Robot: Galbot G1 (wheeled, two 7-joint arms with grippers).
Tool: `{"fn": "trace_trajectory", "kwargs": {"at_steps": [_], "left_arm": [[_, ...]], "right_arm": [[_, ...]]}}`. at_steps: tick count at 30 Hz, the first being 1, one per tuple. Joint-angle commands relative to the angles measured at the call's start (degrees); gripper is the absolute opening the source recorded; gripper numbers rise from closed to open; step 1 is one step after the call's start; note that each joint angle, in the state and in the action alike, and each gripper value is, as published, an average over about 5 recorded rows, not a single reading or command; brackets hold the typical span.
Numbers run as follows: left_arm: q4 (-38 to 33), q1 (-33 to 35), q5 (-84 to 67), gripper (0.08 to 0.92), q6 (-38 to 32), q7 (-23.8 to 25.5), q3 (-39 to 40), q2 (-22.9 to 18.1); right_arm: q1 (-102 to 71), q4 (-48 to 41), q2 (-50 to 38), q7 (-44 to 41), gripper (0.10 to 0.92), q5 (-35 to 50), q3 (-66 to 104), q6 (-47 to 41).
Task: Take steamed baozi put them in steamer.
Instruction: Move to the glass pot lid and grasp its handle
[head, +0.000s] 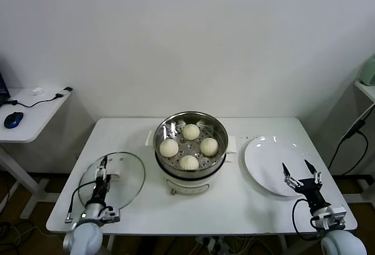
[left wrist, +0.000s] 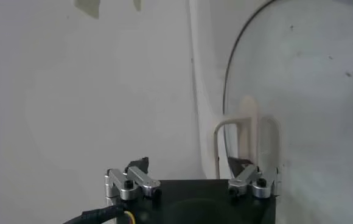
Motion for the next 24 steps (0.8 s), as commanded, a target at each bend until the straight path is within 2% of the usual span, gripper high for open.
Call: {"fn": "trace_trajectory", "kwargs": {"at_steps": [1,5,18,24], "left_arm": [[3.1,-2.8,-1.1,0.823,0.3,-0.8,0.8,0.4],[3.3,-2.8,-2.0,0.771,-0.4,0.2,0.9,0.5],[3.0,-2.4,-6.5,0.394,-0.6,1.5,1.3,1.3],[-0.3,-1.1,-8.9,0.222,-0.6,1.4,1.0,1.8]], "right_arm": [[0.2,-1.2,0.3,-0.5,0.823,-1.3,0.3,0.5],[0.5,-2.0,0.5,-0.8,0.823,-1.9,0.4,0.8],[1.6,-4.3,1.3,-1.7,0.823,-3.8,0.4,1.7],[2.3,-5.0,1.1,-1.7,0.823,-4.0,0.5,1.8]]}}
